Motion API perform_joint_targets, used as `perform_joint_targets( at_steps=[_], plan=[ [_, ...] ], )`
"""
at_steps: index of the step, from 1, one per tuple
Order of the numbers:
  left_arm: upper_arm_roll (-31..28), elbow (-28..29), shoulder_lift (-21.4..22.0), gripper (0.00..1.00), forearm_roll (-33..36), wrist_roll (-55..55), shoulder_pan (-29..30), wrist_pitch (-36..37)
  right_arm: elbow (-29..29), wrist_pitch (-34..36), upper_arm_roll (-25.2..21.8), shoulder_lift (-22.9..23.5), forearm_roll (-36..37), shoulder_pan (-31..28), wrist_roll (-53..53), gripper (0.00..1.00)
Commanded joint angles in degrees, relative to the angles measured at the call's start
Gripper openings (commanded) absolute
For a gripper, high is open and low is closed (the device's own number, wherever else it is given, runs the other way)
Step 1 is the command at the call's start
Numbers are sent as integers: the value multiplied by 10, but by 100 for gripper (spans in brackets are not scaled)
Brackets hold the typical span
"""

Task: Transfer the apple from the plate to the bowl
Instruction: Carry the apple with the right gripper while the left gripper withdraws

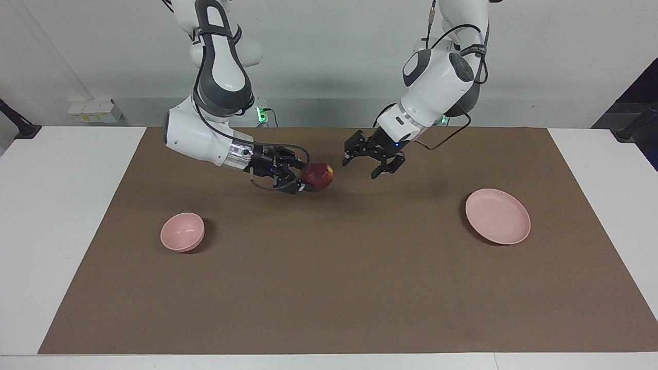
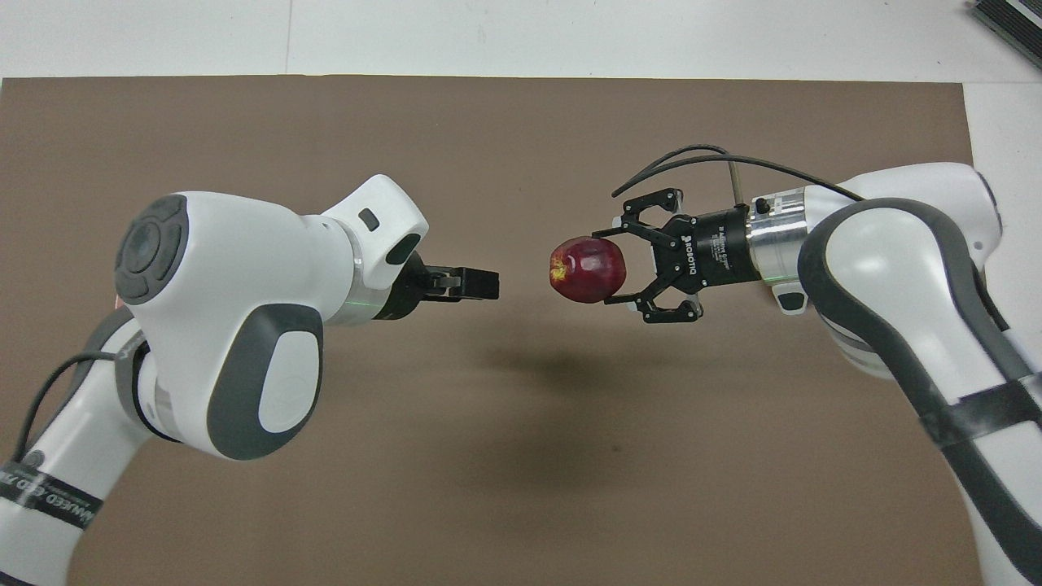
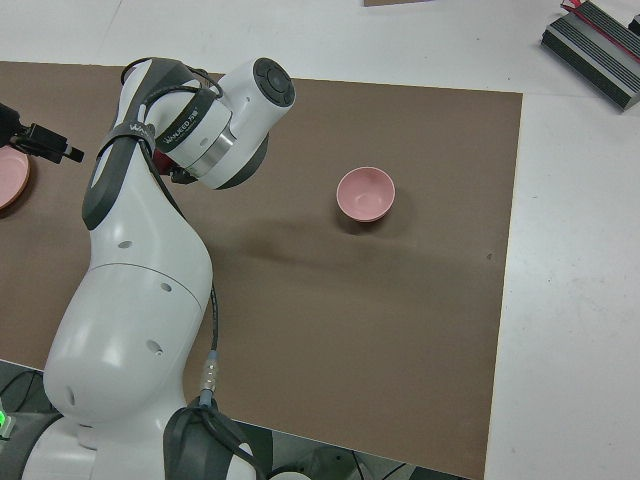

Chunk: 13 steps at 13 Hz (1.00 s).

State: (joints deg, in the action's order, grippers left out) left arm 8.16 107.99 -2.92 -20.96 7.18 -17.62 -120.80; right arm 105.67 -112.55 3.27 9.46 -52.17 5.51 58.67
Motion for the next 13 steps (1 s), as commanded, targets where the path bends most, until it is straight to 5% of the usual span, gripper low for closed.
perform_joint_targets(
  at_steps=[1,7,13],
  plan=[
    [3,-1,10,100,57,-38,43,39,-27,8,2,-1,93,-8,-17,0],
    [1,-24,32,100,155,-89,106,82,-43,-37,2,6,352,-10,-199,0],
    [-58,-151,27,100,158,-135,109,201,-35,-114,2,26,537,-84,-457,0]
  ],
)
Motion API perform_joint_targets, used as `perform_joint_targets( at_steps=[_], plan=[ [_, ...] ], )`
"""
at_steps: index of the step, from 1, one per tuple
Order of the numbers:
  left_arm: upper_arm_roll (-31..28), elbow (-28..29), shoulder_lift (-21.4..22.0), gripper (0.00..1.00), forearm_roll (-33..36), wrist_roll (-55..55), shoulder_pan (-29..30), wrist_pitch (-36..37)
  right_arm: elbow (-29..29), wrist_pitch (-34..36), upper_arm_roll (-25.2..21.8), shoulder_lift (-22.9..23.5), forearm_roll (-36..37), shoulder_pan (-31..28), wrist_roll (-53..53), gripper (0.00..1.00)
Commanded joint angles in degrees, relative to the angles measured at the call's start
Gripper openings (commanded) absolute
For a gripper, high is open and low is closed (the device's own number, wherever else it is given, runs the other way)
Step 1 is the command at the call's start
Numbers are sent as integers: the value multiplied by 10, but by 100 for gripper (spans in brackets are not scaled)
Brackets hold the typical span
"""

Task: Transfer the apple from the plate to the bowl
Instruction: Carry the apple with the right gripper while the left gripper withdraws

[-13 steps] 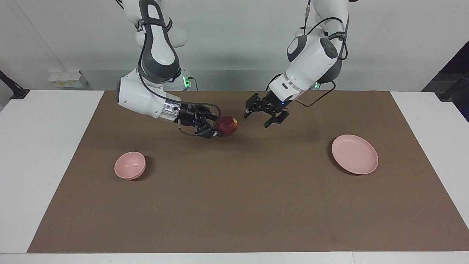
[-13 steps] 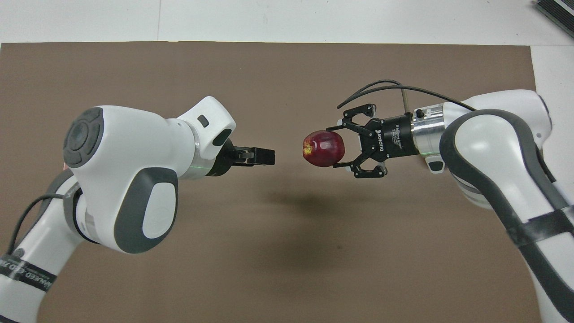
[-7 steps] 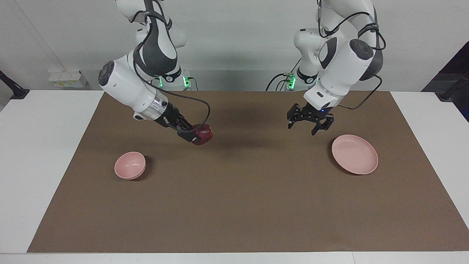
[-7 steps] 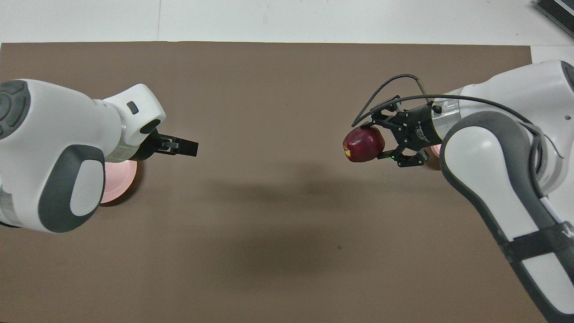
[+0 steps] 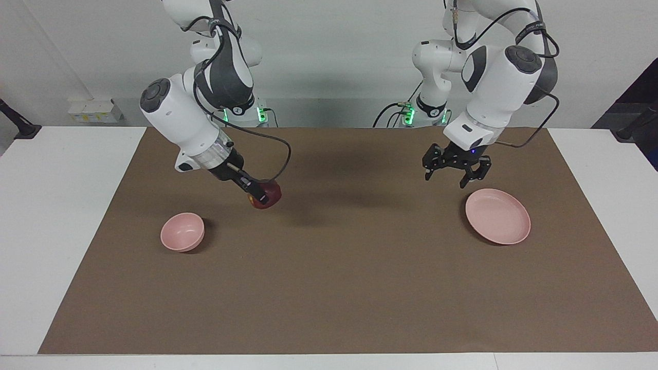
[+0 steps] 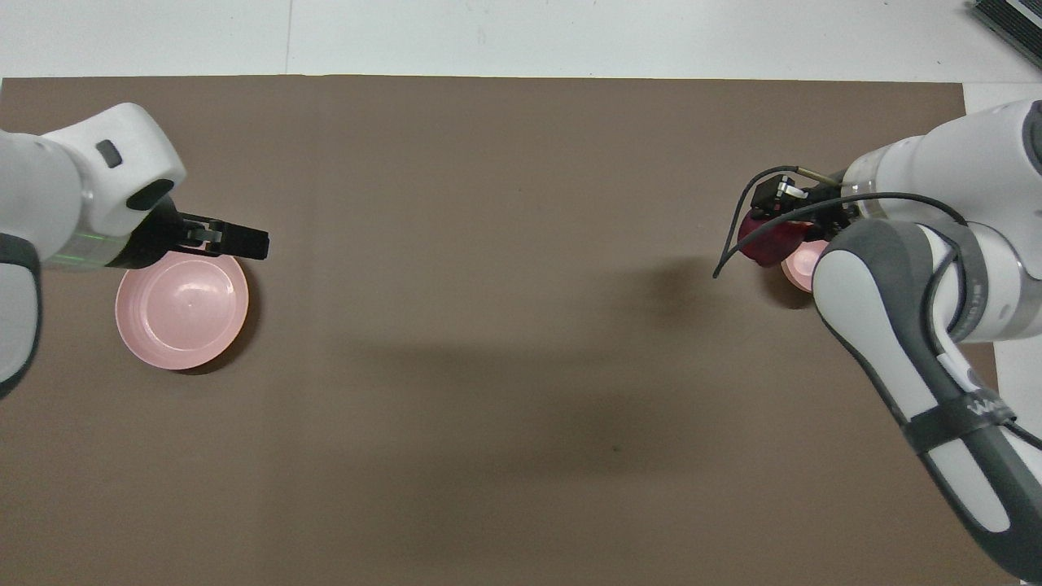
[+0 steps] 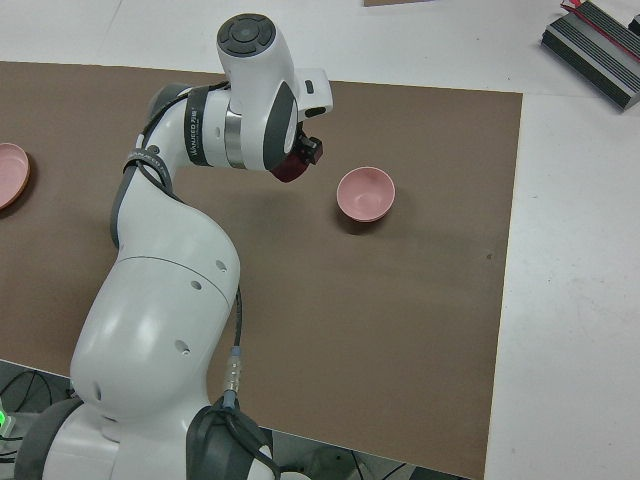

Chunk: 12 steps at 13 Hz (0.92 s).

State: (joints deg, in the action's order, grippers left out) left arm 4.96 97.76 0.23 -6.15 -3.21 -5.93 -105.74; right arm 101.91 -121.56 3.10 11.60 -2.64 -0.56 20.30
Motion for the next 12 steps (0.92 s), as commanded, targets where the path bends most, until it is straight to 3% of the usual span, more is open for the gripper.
perform_joint_targets(
  at_steps=[1,3,6,9,12],
  plan=[
    [-46,-74,-5,100,10,-55,-16,82,11,-42,3,10,67,-39,-106,0],
    [-88,-124,-7,100,26,-92,-32,146,42,-105,3,12,98,-67,-154,0],
    [-103,-157,-8,100,66,-116,-44,191,92,-184,3,12,103,-72,-161,0],
    [-121,-206,-33,100,62,-116,-44,249,97,-198,3,27,103,-71,-147,0],
    [-123,-203,-28,100,60,-114,-40,248,150,-265,3,34,103,-69,-124,1]
  ],
)
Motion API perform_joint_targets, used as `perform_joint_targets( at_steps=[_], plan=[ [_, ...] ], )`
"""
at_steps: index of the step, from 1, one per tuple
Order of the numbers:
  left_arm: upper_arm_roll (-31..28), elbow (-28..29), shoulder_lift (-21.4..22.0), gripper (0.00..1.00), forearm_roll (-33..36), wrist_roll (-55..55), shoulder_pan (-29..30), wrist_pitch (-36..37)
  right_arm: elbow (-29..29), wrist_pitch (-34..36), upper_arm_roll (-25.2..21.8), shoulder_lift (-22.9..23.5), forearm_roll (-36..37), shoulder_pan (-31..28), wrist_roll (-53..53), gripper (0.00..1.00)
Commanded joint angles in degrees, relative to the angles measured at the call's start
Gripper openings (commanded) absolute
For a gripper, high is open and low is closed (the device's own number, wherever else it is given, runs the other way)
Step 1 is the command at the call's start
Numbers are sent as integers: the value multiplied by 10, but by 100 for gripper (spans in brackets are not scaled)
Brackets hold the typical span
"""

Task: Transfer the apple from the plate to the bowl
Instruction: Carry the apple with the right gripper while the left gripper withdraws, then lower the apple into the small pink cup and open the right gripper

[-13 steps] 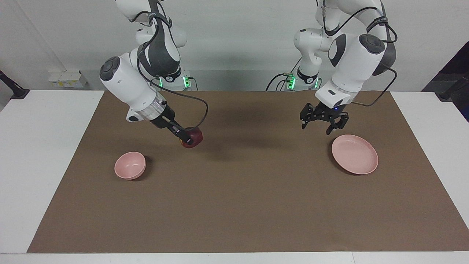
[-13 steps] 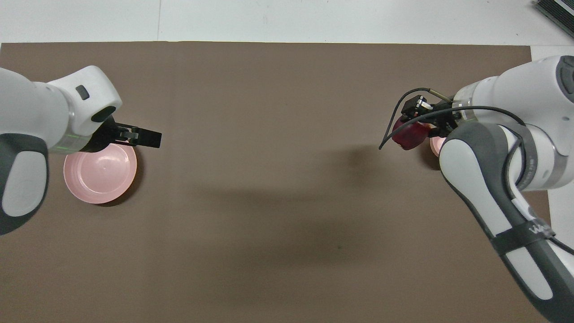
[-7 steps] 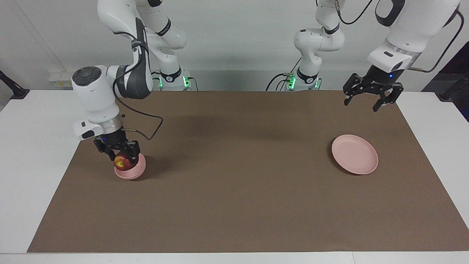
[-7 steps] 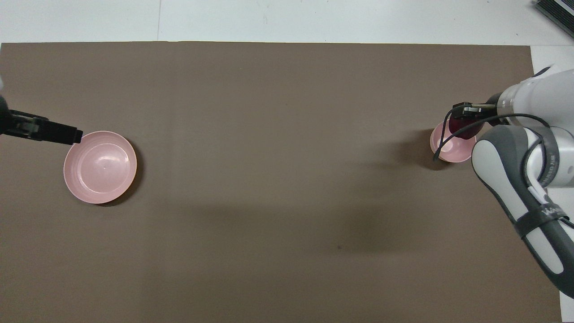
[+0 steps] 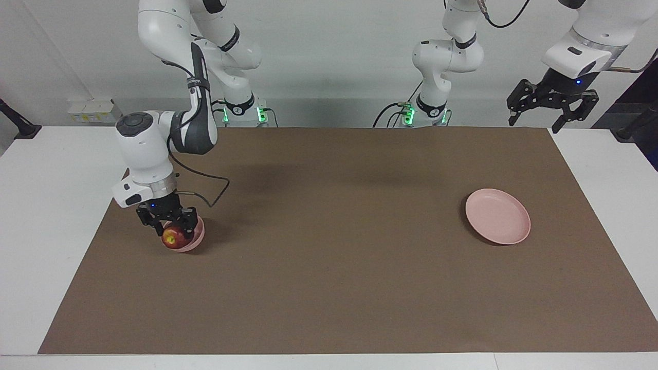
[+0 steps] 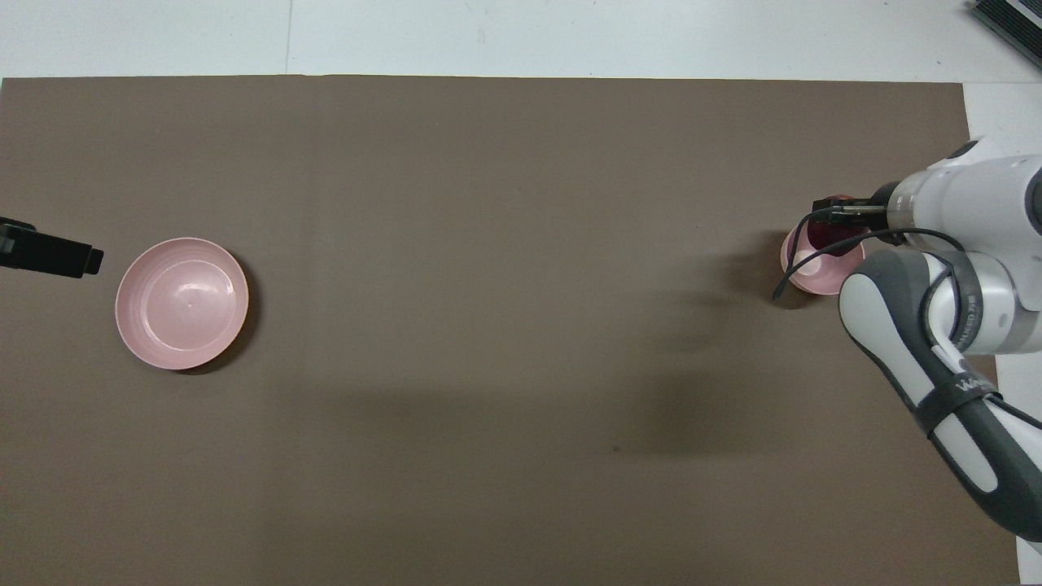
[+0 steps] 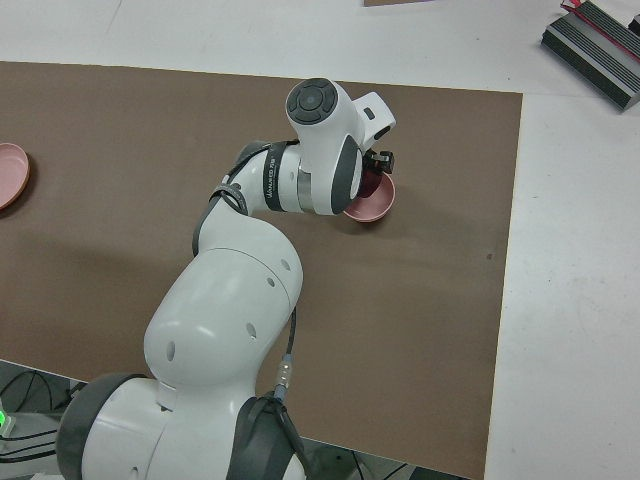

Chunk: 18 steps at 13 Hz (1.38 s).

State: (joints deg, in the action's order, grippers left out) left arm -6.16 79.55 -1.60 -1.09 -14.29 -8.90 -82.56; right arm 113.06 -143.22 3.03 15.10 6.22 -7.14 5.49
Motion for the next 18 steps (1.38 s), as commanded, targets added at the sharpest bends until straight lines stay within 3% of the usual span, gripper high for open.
perform_joint_targets(
  at_steps=[1,3,6,12,18],
  plan=[
    [-13,-19,-8,100,11,2,-9,18,39,-49,4,-1,14,-5,22,22],
    [-16,-8,-1,100,12,3,-8,16,38,-43,4,-1,14,-6,21,100],
    [-15,24,21,100,10,22,-2,12,12,42,4,-23,14,-7,16,100],
    [-3,41,34,100,10,48,16,33,-93,299,6,-67,-28,-17,-43,100],
    [-4,39,33,100,10,46,17,28,-111,477,13,-184,-29,-7,-41,100]
  ],
)
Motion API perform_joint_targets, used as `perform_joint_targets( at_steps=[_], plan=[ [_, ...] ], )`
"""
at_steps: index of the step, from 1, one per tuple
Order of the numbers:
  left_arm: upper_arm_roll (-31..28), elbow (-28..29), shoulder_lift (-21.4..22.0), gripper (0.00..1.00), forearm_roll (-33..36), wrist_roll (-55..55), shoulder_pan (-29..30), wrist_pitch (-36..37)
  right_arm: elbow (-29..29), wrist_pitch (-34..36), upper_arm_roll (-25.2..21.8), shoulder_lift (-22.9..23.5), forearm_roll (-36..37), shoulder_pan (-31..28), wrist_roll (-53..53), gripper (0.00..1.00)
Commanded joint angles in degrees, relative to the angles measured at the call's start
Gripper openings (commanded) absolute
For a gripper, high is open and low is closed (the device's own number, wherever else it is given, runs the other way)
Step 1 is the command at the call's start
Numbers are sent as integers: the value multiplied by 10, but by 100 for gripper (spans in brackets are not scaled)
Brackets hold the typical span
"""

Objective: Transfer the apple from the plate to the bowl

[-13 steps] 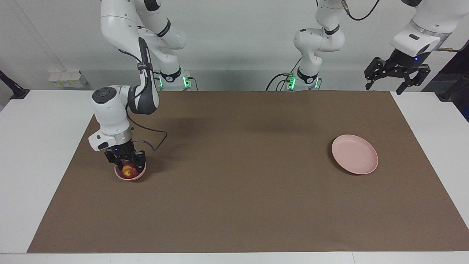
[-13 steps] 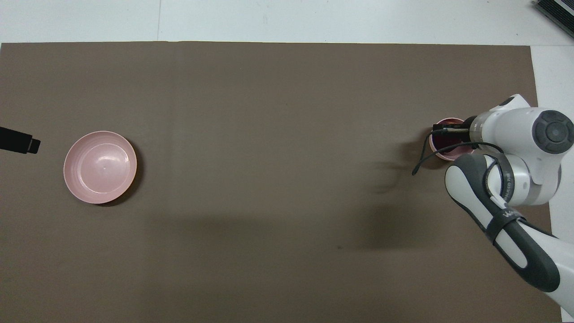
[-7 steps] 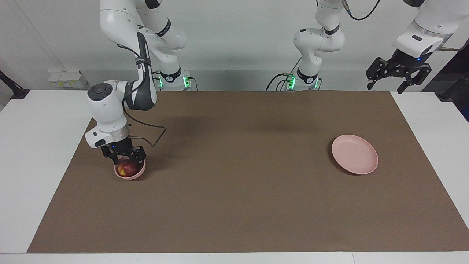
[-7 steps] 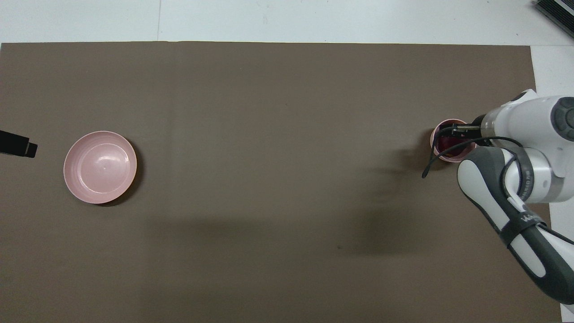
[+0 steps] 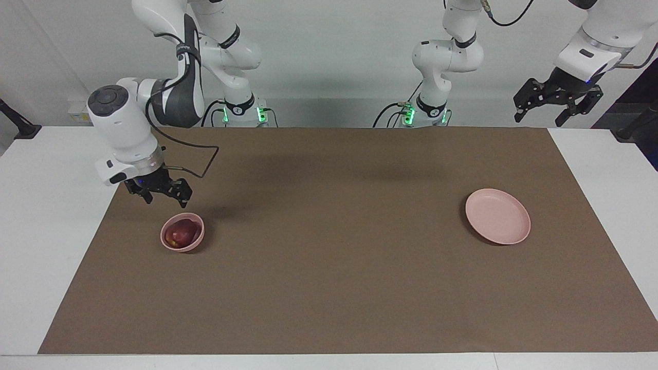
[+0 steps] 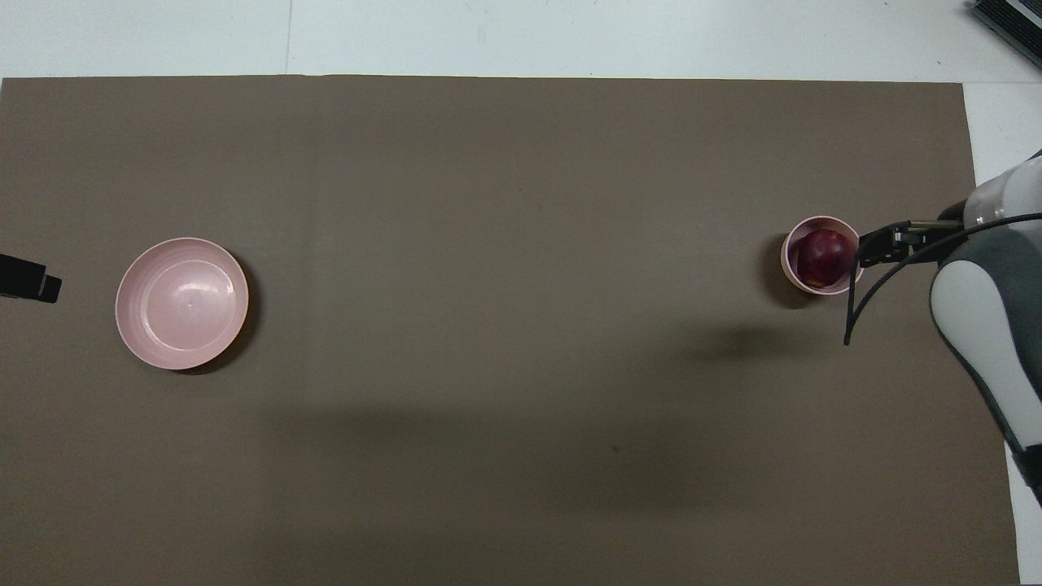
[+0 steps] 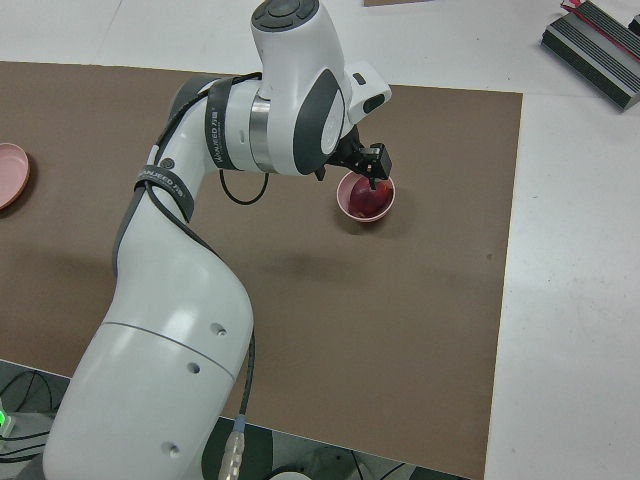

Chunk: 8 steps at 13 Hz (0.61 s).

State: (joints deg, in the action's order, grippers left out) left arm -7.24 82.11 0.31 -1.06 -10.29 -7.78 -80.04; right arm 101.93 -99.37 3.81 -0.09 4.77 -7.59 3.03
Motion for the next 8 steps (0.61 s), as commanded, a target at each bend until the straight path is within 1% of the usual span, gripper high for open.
perform_joint_targets(
  at_steps=[1,2,4,6,8],
  plan=[
    [7,14,14,100,10,6,6,2,-32,81,15,-32,-19,-1,-14,100],
    [6,14,14,100,10,6,6,3,-69,122,17,-25,-20,-1,-13,100],
    [7,14,14,100,10,6,6,2,-121,171,17,-13,-21,-1,-14,100],
    [6,14,14,100,10,6,6,3,-143,199,19,-13,-20,3,-14,100],
    [7,14,14,100,10,6,6,3,-136,188,21,-15,-39,4,-13,100]
  ],
)
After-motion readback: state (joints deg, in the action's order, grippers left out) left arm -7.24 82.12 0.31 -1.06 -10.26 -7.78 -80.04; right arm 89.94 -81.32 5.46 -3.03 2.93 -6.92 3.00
